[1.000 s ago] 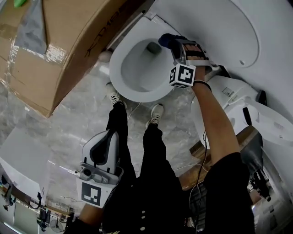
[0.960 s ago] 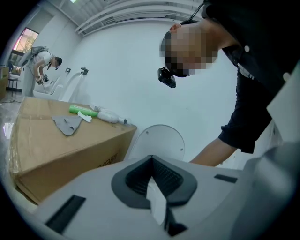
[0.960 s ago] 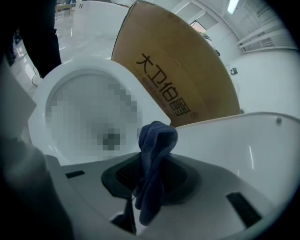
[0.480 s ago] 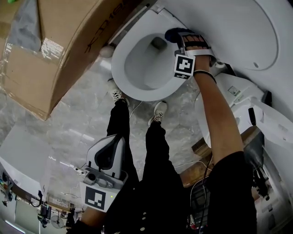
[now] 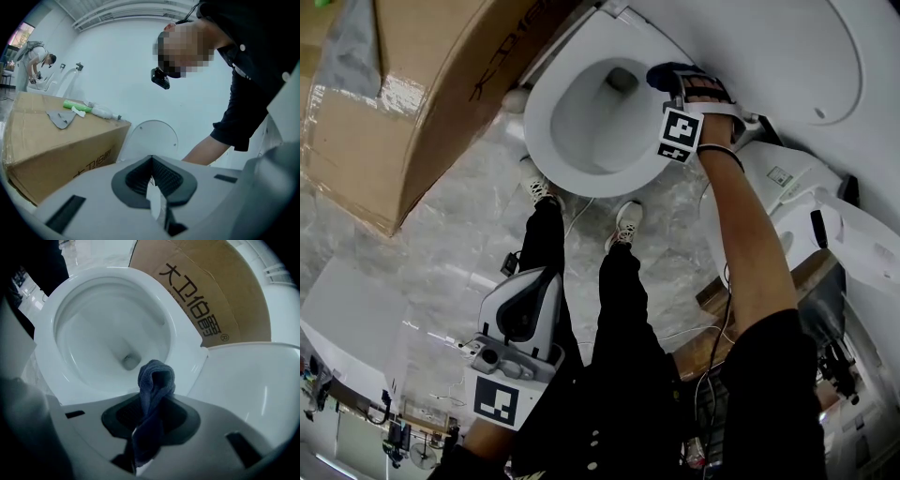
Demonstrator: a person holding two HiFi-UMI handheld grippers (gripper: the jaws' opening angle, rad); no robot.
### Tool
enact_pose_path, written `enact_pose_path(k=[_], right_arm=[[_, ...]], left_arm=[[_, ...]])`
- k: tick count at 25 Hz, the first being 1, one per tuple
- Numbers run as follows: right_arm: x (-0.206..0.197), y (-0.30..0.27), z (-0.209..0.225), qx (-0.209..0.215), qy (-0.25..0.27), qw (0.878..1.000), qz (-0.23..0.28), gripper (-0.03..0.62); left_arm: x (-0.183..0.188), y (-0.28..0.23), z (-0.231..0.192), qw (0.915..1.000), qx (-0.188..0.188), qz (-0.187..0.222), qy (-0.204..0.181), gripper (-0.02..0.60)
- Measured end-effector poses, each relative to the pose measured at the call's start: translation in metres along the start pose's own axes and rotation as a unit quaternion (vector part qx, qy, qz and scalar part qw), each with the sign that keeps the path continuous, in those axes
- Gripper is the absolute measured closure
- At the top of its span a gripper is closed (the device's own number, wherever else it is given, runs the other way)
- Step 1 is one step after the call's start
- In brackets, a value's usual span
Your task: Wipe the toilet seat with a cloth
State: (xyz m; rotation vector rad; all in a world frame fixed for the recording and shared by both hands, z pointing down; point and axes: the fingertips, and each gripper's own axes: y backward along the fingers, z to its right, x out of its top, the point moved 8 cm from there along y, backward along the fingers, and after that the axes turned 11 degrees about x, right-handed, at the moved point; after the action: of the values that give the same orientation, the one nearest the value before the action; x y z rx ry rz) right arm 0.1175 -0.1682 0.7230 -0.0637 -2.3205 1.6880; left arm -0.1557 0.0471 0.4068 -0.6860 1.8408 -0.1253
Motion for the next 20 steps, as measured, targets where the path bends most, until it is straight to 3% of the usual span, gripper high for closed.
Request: enact_pose_path(k=[9, 20], right_arm=[[-0.017, 0.003, -0.033, 0.023, -0.047, 0.999, -0.001, 0.496], [-0.028, 0.011, -0.074, 0.075, -0.144, 0.986, 0.022, 0.496]], left_arm=[[-0.003, 0.003, 0.012, 0.9998, -0.015, -0.003, -0.010, 0.572], [-0.003, 0.003, 0.027, 0.9996, -0.022, -0.002, -0.016, 0.572]])
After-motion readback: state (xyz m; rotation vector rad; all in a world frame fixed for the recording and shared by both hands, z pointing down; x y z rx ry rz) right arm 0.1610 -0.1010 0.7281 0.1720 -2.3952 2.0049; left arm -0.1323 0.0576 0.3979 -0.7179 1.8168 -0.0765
